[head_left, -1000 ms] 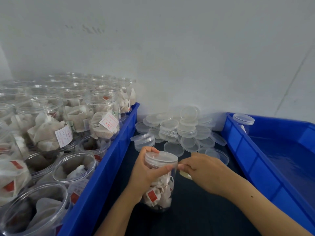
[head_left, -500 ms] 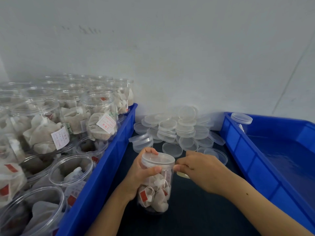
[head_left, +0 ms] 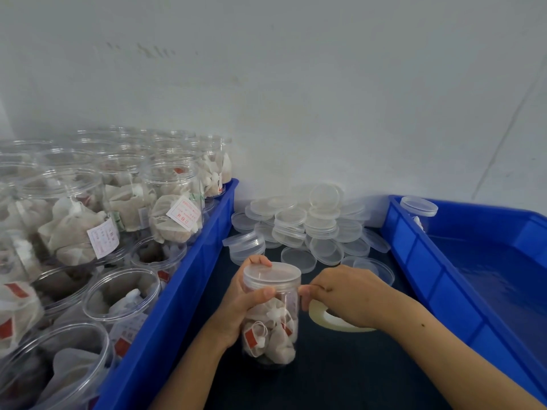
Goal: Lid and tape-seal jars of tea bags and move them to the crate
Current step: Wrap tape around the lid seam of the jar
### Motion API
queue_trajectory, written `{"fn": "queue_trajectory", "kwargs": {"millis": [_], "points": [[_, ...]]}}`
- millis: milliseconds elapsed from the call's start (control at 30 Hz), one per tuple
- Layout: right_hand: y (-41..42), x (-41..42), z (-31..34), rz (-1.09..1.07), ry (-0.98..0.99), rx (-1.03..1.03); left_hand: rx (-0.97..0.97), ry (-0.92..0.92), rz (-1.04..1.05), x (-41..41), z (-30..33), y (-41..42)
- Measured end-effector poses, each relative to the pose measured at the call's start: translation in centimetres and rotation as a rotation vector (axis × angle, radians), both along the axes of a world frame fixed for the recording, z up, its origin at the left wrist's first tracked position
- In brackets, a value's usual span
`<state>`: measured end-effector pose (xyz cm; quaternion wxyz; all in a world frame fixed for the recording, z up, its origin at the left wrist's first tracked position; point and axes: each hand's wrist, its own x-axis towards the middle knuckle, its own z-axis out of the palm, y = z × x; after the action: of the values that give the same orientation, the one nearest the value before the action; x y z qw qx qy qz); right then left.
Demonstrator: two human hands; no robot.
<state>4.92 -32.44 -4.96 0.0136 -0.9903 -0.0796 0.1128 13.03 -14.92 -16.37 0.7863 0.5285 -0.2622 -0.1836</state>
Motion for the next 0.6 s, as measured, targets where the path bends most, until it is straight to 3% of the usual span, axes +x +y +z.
{"fn": "queue_trajectory", "kwargs": {"millis": [200, 333, 600], "points": [[-0.2, 0.1, -0.2, 0.068, 0.006, -0.068, 0.032, -0.004, -0.078, 0.0, 0.0, 0.4], [-0.3, 0.6, -0.9, -0.095, -0.042, 0.234, 0.192, -0.024, -0.038, -0.1, 0.3, 1.2], [-0.2, -0.1, -1.5, -0.129, -0.164, 0.31, 0.342, -0.07, 0.003, -1.4, 1.8, 2.5]]}}
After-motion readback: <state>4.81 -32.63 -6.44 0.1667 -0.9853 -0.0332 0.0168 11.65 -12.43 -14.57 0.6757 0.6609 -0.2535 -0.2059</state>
